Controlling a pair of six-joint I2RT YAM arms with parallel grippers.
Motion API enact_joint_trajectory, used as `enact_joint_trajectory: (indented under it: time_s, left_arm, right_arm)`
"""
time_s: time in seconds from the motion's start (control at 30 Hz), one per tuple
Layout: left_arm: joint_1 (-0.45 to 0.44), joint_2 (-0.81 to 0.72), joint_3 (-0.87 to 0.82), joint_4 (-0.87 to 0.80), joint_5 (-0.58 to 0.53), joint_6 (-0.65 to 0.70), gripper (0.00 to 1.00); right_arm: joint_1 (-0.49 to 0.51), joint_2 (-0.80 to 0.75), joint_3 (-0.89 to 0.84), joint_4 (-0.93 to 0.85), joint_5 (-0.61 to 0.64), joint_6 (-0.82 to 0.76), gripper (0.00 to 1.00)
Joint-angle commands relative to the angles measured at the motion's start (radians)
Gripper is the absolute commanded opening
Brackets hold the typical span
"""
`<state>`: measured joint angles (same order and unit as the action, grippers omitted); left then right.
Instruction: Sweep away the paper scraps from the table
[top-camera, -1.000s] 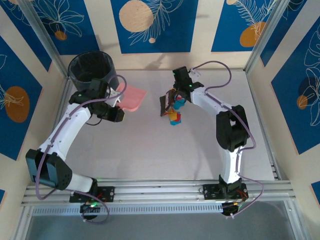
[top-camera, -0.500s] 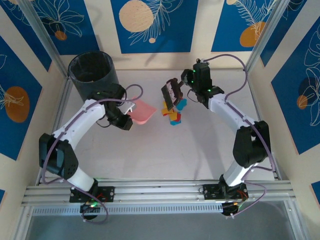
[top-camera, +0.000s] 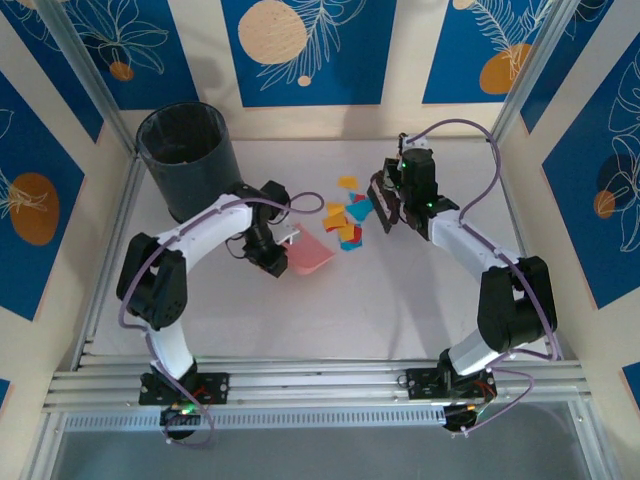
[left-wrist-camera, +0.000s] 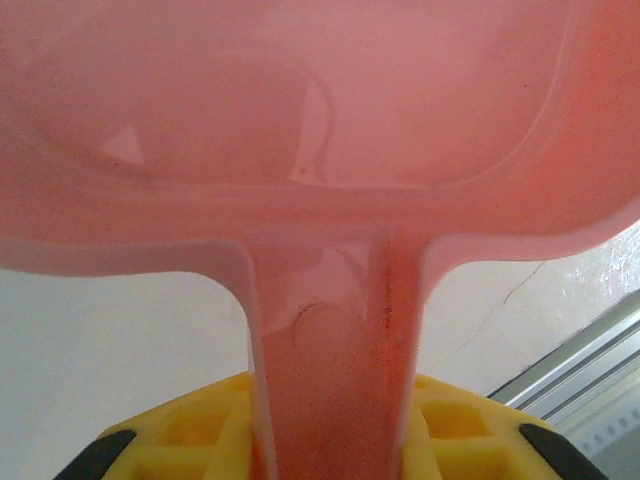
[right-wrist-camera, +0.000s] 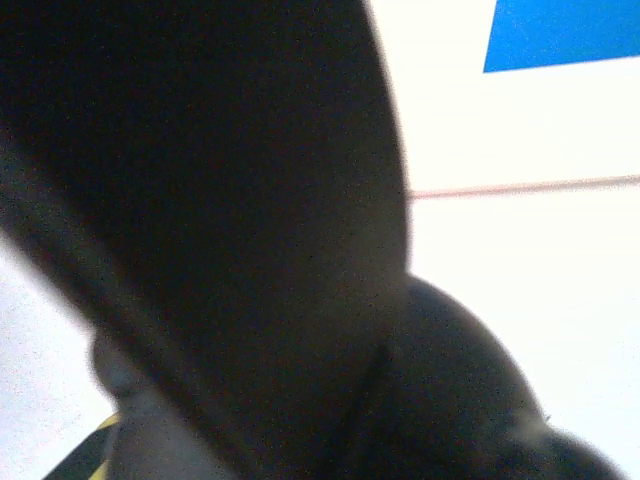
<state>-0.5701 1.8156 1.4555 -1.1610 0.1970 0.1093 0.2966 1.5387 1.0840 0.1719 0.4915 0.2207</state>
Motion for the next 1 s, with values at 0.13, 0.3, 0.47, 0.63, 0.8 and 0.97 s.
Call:
enact_joint_trajectory:
  time_s: [0.13,0.3,0.47,0.63,0.8,0.97]
  left_arm:
    - [-0.022,0.071,0.076,-0.063,-0.006,0.046,0.00]
    - [-0.023,0.100,0.103,-0.071,0.000,0.052,0.00]
    - [-0.024,0.142,0.125,-0.074,0.001,0.057,0.00]
    - [-0.023,0.179,0.157,-0.087,-0.003,0.075,0.00]
    - [-0.023,0.213,0.189,-0.094,-0.007,0.076,0.00]
    - [-0.022,0.243,0.217,-0.093,-0.014,0.071,0.00]
  right_arm:
    - [0.018,0.011,0.015,0.099,0.108,-0.168,0.00]
    - [0.034,0.045,0.029,0.071,0.102,-0.174,0.00]
    - [0.054,0.070,0.038,0.020,0.087,-0.175,0.00]
    - [0.082,0.061,0.025,-0.048,0.063,-0.141,0.00]
    - [0.122,0.054,0.025,-0.113,0.039,-0.123,0.00]
    - [0.158,0.045,0.022,-0.169,0.003,-0.095,0.00]
